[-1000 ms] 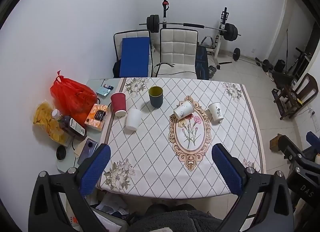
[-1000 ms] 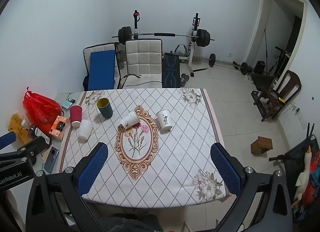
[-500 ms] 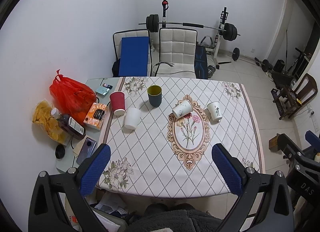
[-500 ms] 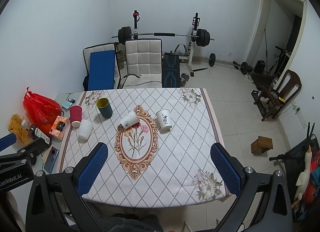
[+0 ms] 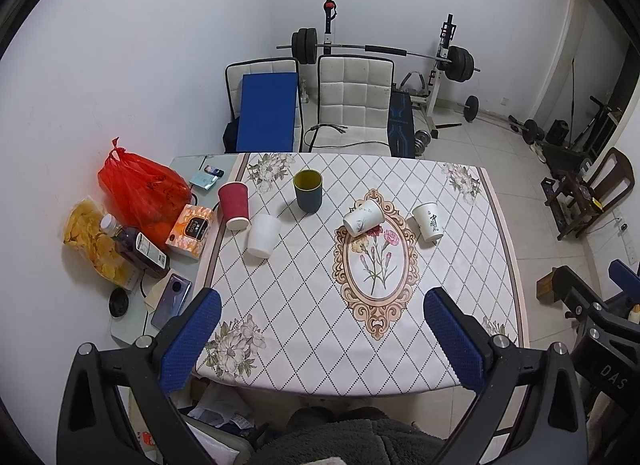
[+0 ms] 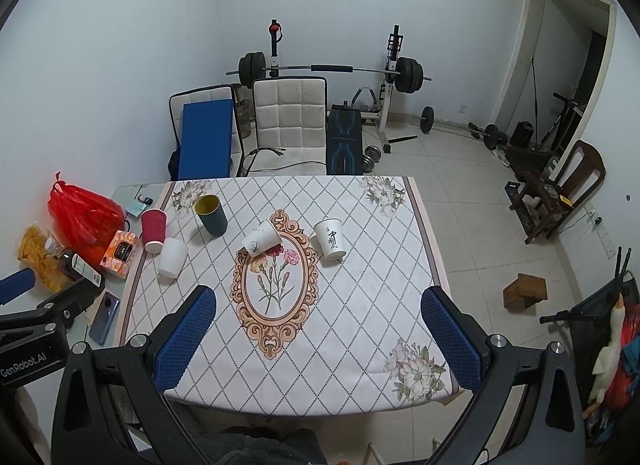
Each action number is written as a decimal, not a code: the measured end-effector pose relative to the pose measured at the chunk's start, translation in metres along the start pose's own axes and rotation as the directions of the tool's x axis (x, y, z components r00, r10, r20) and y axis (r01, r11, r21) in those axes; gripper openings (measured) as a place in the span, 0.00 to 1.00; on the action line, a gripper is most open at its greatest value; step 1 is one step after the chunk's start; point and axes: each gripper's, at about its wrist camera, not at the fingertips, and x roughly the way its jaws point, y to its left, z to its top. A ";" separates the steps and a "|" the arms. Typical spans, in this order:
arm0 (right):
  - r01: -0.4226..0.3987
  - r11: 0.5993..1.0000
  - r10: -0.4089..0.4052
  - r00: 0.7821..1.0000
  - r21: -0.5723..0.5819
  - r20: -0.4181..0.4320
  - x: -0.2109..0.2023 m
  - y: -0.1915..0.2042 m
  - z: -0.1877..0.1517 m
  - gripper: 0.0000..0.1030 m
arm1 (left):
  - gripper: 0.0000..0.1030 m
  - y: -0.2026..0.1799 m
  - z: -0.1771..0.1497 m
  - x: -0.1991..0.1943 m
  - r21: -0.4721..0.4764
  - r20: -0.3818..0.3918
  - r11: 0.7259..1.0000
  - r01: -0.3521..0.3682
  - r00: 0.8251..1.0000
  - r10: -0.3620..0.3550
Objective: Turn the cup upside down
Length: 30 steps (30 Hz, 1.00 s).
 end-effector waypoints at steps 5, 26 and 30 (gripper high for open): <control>0.000 1.000 0.000 1.000 -0.001 -0.001 0.001 0.000 -0.003 1.00 | 1.00 -0.001 -0.001 0.001 -0.002 0.000 1.000 -0.001 1.000 0.001; 0.002 1.000 -0.003 1.000 0.007 0.007 0.001 -0.002 0.001 1.00 | 1.00 -0.010 0.005 -0.004 0.008 0.005 1.000 0.008 1.000 -0.008; 0.000 1.000 0.000 1.000 0.009 0.007 0.000 -0.002 0.002 1.00 | 1.00 -0.010 0.005 -0.004 0.009 0.007 1.000 0.007 1.000 -0.007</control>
